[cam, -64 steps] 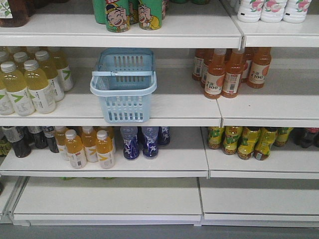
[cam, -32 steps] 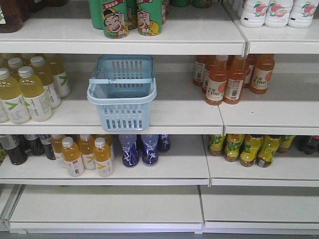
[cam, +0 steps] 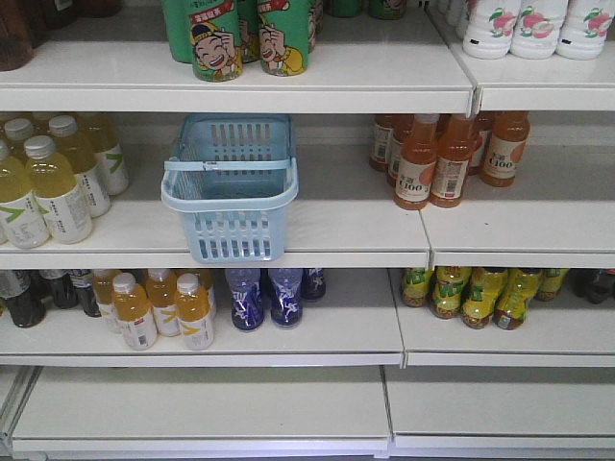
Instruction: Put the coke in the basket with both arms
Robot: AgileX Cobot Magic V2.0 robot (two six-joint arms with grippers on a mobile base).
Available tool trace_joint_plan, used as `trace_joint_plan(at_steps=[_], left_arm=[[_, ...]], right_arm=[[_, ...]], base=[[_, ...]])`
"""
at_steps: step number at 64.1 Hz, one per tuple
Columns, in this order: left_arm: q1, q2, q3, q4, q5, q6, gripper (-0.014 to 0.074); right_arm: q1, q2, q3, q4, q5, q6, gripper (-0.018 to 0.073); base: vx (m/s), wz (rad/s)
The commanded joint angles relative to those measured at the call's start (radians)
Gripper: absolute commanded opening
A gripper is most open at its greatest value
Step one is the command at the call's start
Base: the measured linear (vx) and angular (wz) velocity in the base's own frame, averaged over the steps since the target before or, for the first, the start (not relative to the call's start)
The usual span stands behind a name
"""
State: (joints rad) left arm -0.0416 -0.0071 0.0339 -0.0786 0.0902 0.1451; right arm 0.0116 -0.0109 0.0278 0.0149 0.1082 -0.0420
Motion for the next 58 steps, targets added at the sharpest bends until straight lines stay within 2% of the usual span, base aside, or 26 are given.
trace_joint_plan(at_steps=[1, 51, 58], left_arm=[[0.0, -0.02, -0.001, 0.0, -0.072, -0.006, -0.0006], [0.0, -0.02, -0.001, 0.0, -0.072, -0.006, -0.0006], [0.0, -0.02, -0.001, -0.002, -0.123, -0.015, -0.0006]], right_arm=[[0.0, -0.018, 0.011, -0.002, -0.067, -0.004, -0.0009], [0.0, -0.018, 0.011, -0.002, -0.067, -0.004, -0.0009], [0.0, -0.018, 0.011, -0.002, -0.067, -0.004, -0.0009]], base=[[0.01, -0.01], [0.0, 0.0], [0.0, 0.0]])
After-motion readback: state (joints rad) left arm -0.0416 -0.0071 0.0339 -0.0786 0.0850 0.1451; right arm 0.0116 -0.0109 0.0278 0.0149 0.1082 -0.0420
